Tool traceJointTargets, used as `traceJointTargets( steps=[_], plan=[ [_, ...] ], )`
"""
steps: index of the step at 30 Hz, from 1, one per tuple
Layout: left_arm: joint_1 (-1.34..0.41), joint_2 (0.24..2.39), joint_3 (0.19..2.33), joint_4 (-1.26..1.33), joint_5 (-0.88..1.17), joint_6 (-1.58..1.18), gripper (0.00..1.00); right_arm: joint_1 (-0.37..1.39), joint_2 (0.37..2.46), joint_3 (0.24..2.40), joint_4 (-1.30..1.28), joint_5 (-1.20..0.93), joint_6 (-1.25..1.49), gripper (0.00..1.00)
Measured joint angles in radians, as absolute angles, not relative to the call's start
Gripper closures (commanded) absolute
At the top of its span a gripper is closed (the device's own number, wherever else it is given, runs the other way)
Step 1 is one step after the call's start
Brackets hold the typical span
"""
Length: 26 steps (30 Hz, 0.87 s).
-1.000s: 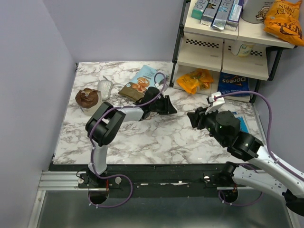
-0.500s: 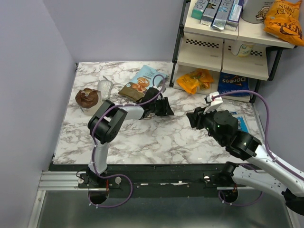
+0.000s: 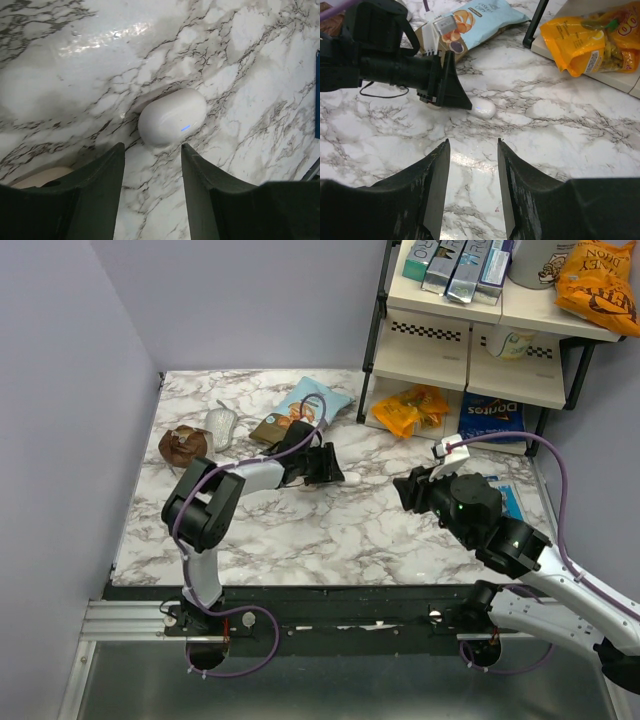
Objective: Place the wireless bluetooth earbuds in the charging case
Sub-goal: Place the charging case at the center of the board, then reset both arms
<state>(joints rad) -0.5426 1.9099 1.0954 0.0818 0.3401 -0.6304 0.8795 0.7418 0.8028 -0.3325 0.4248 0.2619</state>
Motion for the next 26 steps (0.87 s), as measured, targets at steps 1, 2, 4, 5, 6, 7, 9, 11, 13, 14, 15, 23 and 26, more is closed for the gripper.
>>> traceJointTargets(
  steps=[1,2,4,5,6,7,9,11,13,14,15,23,26],
  plan=[
    [-0.533,1.89,1.088,0.064,0.335,-0.62,0.43,0.879,0.742,0.803,-0.332,0.425,0.262,0.49],
    [-0.526,1.87,1.083,0.05,0.329,-0.612,0.4,0.879,0.742,0.803,-0.332,0.425,0.262,0.49],
    [-0.514,1.824,1.077,0.014,0.316,-0.597,0.36,0.879,0.742,0.803,-0.332,0.425,0.263,0.49],
    [-0.51,1.794,1.077,0.0,0.308,-0.588,0.34,0.879,0.742,0.802,-0.332,0.424,0.264,0.49],
    [-0.509,1.757,1.077,-0.015,0.295,-0.58,0.32,0.879,0.742,0.801,-0.331,0.424,0.265,0.49],
    [-0.51,1.726,1.077,-0.023,0.286,-0.573,0.3,0.879,0.741,0.798,-0.331,0.424,0.266,0.49],
    [-0.517,1.656,1.077,-0.047,0.249,-0.558,0.25,0.879,0.741,0.792,-0.331,0.424,0.266,0.48],
    [-0.537,1.567,1.077,-0.079,0.16,-0.541,0.16,0.879,0.741,0.783,-0.331,0.424,0.268,0.48],
    [-0.563,1.492,1.076,-0.102,0.054,-0.54,0.01,0.879,0.74,0.768,-0.326,0.424,0.27,0.48],
    [-0.578,1.45,1.066,-0.101,-0.021,-0.55,0.01,0.879,0.74,0.759,-0.324,0.424,0.27,0.48],
    [-0.59,1.414,1.047,-0.098,-0.082,-0.586,0.01,0.879,0.741,0.75,-0.322,0.424,0.271,0.48],
    [-0.595,1.211,0.868,-0.234,-0.403,-0.814,0.01,0.879,0.752,0.72,-0.315,0.425,0.273,0.48],
    [-0.596,1.19,0.863,-0.282,-0.421,-0.816,0.01,0.879,0.757,0.72,-0.309,0.426,0.273,0.48]
  ],
)
